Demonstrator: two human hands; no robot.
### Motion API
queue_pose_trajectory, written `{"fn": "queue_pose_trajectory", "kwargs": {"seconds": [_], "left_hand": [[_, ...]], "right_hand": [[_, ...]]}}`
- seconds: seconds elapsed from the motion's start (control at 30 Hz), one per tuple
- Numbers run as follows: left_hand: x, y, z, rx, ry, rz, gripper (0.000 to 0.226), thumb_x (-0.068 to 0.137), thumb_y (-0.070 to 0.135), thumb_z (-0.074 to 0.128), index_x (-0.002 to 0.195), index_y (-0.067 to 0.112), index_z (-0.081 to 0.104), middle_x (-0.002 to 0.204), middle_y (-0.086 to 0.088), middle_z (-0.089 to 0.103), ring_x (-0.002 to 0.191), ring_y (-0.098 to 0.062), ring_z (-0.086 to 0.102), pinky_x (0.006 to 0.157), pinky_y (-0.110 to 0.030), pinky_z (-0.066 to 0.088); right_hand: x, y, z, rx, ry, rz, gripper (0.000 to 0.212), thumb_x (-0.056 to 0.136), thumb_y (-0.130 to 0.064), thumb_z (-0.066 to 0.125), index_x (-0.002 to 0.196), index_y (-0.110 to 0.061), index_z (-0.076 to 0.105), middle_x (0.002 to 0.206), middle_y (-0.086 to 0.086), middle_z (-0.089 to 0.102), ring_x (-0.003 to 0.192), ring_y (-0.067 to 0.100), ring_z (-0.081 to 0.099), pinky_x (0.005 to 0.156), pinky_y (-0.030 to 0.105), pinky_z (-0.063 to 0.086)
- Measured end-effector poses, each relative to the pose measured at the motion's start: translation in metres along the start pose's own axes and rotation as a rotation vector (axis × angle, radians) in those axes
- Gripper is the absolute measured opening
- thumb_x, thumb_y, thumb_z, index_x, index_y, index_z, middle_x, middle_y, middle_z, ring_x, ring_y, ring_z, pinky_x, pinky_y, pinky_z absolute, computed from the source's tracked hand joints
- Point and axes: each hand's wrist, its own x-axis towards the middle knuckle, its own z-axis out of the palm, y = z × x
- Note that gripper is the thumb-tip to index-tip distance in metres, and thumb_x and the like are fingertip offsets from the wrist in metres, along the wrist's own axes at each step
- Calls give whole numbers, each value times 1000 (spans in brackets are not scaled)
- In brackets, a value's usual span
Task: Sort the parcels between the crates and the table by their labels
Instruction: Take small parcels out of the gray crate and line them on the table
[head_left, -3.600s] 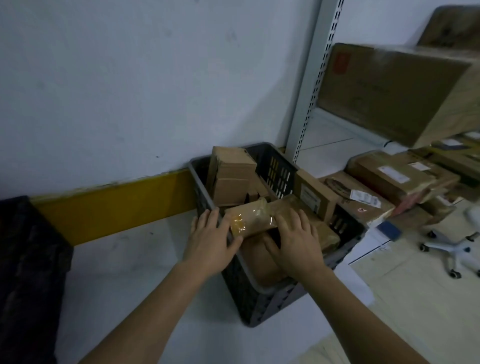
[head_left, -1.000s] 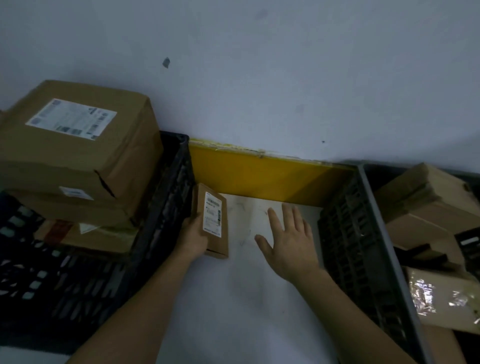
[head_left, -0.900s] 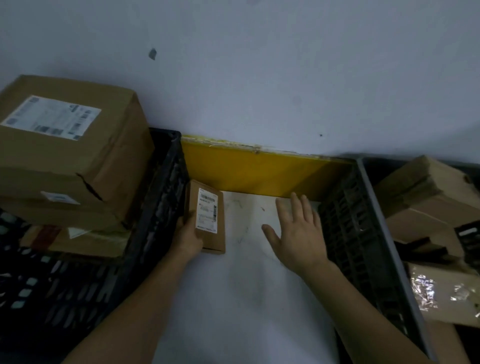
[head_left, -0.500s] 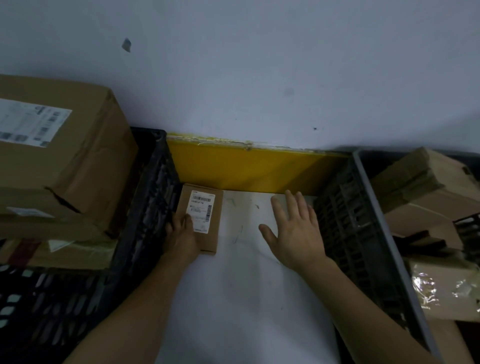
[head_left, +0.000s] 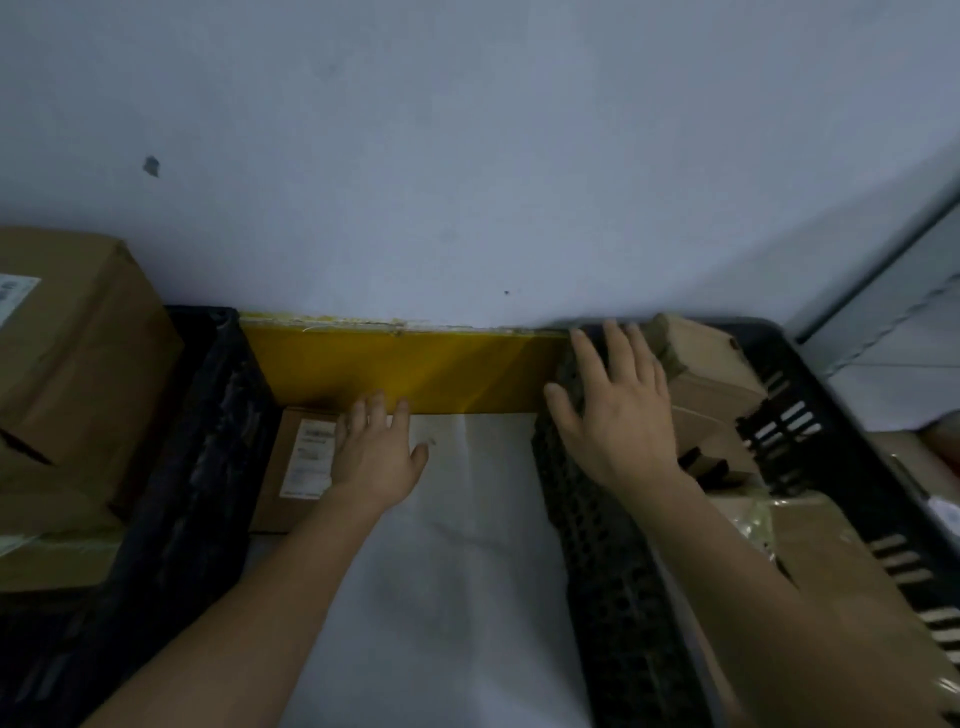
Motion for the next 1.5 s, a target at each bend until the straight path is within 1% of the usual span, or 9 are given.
{"fn": "queue_pose_trajectory", "kwargs": {"seconds": [0.1,0.27,0.43,0.7,0.9,1.03,1.17,1.33,1.5], "left_hand": [[-4,37,-17,8,43,58,83,103,68,36,170,22,14,176,-17,12,161,-40,11,128,-58,18],[-18,99,-37,3,95,97,84,105,67,34,171,24,6,178,-13,4,163,-36,7,130,-57,13],[-40,152,-45,18,138,100,82,106,66,35,171,25,6,178,-13,5,163,-35,7,131,-57,11],[-67,201,-56,-37,131,68,77,107,63,37,171,26,13,178,-11,11,162,-33,11,131,-54,14],[-68,226,-85,-455,172,46,75,107,60,47,169,23,24,171,-5,31,155,-27,32,123,-42,31],[-68,252,-120,-611,118,83,83,100,73,50,167,29,29,168,2,37,150,-20,41,117,-35,36],[-68,282,-157,-1201,-128,-118,76,92,87,43,151,38,47,139,-1,66,107,-24,77,97,-50,63],[-65,301,-174,-1495,-378,-314,84,84,94,46,135,29,67,123,-10,77,104,-37,78,89,-60,63],[-51,293,-183,-1562,-406,-442,87,79,92,57,123,19,74,111,-15,81,108,-42,75,95,-64,58]], "right_hand": [[9,48,-22,-5,3,67,78,104,-66,47,166,-22,31,176,18,20,163,40,13,128,64,22],[20,131,-38,-35,-262,172,109,83,-98,35,169,-37,4,180,7,-5,164,42,-5,129,69,12],[24,157,-28,70,-442,216,120,65,-110,34,161,-40,21,175,10,6,150,57,28,115,68,41],[21,157,-23,237,-347,216,94,80,-87,50,153,-28,37,166,12,21,138,55,36,106,60,49],[9,166,-47,376,-63,114,84,79,-78,66,147,-36,38,168,3,20,143,51,32,107,62,47],[6,165,-77,434,72,128,89,81,-78,65,153,-36,36,171,1,17,148,47,30,111,61,46],[-6,158,-91,426,196,36,91,81,-76,67,155,-29,40,173,8,18,153,43,28,118,59,40],[-32,150,-77,371,228,-15,92,81,-70,72,154,-19,50,174,17,20,153,44,30,118,61,39],[-51,143,-72,380,240,-161,79,90,-59,74,151,-14,54,174,18,19,153,44,32,117,57,42]]}}
